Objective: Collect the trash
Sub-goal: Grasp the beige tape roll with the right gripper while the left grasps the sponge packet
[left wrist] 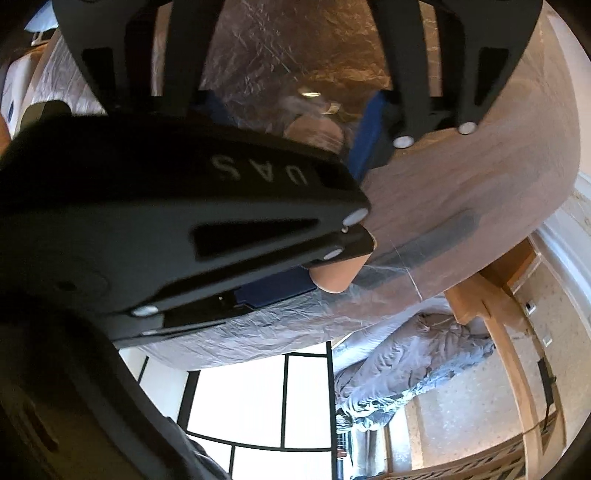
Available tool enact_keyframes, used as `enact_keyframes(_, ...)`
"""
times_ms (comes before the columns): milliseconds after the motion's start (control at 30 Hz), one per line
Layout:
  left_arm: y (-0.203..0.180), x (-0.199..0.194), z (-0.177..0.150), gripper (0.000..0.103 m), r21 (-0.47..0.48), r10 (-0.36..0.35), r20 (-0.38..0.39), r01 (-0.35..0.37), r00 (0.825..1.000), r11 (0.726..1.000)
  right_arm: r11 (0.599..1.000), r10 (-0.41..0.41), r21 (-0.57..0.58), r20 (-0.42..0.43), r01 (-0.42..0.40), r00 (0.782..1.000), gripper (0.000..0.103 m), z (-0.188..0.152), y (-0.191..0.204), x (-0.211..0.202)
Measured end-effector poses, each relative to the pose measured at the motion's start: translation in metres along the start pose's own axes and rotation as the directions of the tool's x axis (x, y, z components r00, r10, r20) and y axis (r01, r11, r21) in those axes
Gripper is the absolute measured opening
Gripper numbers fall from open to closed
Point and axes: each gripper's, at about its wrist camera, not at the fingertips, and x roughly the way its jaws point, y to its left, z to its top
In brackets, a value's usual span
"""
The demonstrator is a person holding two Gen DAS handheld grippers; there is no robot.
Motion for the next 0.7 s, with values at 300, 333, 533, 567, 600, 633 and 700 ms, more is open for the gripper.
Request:
enact_keyframes(300, 0.001, -0.007, -0.003, 0.032, -0.041, -0.015, 0.012, 0.015, 1.0, 0.999, 0.998, -0.006, 0.066, 0.07, 0.001, 0.998, 0.043, -0.001, -0.009, -0.016)
enact_keyframes(333, 0.0, -0.009, -0.004, 0.032, -0.047, -0.016, 0.018, 0.017, 1.0, 0.999, 0.997, -0.008, 0.071, 0.077, 0.002, 0.997, 0.044, -0.001, -0.01, -0.019)
enact_keyframes(533, -0.003, -0.015, -0.008, 0.028, -0.081, -0.012, 0.032, 0.015, 0.999, 0.997, 0.994, -0.031, 0.106, 0.109, 0.019, 0.994, 0.043, -0.008, -0.016, -0.037)
enact_keyframes(567, -0.004, -0.015, -0.009, 0.027, -0.084, -0.011, 0.031, 0.014, 0.999, 0.996, 0.994, -0.034, 0.11, 0.111, 0.022, 0.993, 0.043, -0.009, -0.018, -0.039)
enact_keyframes(600, -0.006, -0.015, -0.009, 0.027, -0.078, -0.012, 0.033, 0.014, 0.999, 0.997, 0.993, -0.046, 0.111, 0.11, 0.034, 0.993, 0.043, -0.012, -0.018, -0.041)
enact_keyframes(633, -0.008, -0.016, -0.009, 0.027, -0.067, -0.003, 0.038, 0.006, 0.999, 0.998, 0.993, -0.055, 0.109, 0.111, 0.043, 0.992, 0.043, -0.013, -0.018, -0.043)
enact_keyframes(700, -0.01, -0.018, -0.009, 0.044, -0.07, 0.04, 0.042, -0.037, 0.998, 0.997, 0.993, -0.067, 0.107, 0.113, 0.055, 0.991, 0.043, -0.018, -0.018, -0.046)
